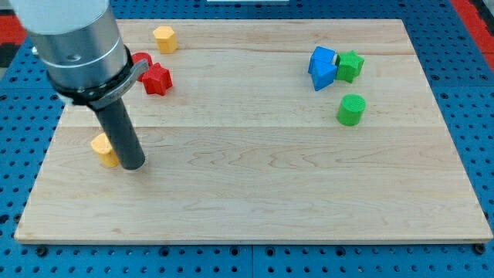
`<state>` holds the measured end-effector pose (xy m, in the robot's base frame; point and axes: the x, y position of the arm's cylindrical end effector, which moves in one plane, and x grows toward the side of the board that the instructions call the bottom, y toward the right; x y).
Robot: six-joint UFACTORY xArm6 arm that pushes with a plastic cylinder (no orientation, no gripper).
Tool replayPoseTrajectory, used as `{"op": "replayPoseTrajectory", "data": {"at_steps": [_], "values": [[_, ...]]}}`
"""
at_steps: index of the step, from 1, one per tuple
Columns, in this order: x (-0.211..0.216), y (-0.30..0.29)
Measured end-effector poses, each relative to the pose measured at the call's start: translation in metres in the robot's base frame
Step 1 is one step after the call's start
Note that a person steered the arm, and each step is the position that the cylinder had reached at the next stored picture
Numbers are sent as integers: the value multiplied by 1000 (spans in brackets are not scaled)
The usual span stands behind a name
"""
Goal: Move the heart into the red star
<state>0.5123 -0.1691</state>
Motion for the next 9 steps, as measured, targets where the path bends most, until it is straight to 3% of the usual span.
{"op": "replayPoseTrajectory", "data": {"at_steps": [1,5,6,7,8,9], "values": [[-3,-62],[-115,-34],[-131,-25],[-98,-71],[-113,-107],[-138,-76]]}}
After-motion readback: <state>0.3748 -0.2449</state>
